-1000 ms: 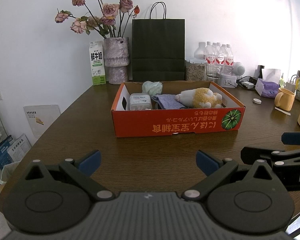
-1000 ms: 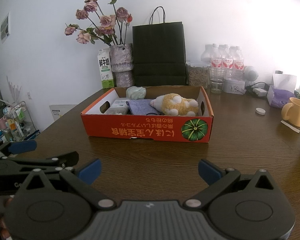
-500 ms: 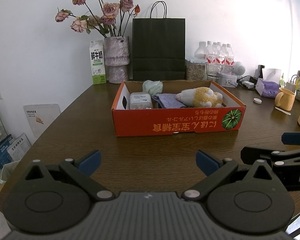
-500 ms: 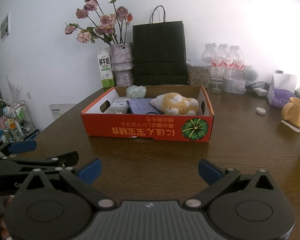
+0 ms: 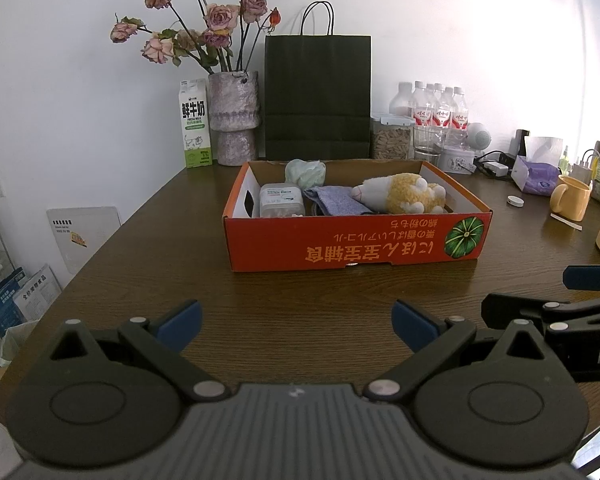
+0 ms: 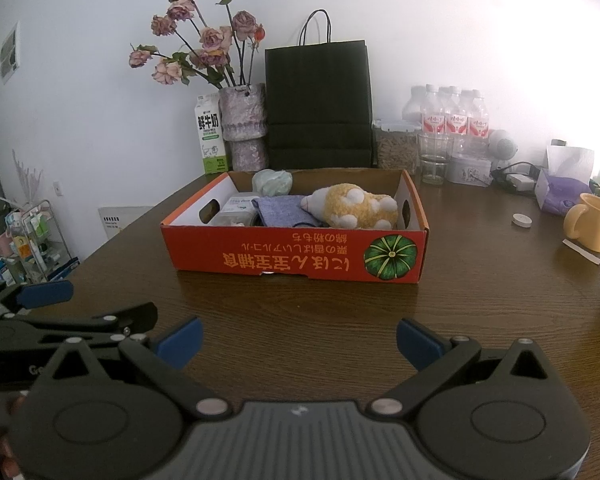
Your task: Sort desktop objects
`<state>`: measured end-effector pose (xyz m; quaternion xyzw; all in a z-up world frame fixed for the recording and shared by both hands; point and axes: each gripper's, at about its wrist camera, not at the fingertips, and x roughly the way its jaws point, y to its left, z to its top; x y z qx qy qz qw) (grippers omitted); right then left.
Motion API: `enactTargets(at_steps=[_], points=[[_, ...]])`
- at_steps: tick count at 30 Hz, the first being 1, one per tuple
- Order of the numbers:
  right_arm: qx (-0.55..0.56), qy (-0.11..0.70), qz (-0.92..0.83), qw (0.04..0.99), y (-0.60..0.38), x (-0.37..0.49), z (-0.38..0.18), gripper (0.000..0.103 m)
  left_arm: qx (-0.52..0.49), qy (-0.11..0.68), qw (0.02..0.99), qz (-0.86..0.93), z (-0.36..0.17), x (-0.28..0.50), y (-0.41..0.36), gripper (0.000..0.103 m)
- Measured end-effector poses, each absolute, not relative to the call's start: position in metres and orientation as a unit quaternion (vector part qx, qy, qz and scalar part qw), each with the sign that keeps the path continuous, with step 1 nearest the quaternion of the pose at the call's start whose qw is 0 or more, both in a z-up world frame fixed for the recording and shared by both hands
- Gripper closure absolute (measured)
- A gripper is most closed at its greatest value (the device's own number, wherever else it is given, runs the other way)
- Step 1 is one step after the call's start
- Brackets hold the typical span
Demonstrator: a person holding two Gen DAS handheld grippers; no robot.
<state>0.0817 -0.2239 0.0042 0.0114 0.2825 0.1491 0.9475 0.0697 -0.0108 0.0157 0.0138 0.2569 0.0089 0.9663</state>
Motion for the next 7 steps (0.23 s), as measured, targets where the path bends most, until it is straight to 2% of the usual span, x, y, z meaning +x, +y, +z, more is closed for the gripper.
enactTargets(at_steps=[7], points=[[0.011,0.282,0.149,0.948,-0.2234,0.0821,0.0029,0.0,0.013,0.257,0.966,0.011,0.0151,0.0711,-0.0113,0.0]])
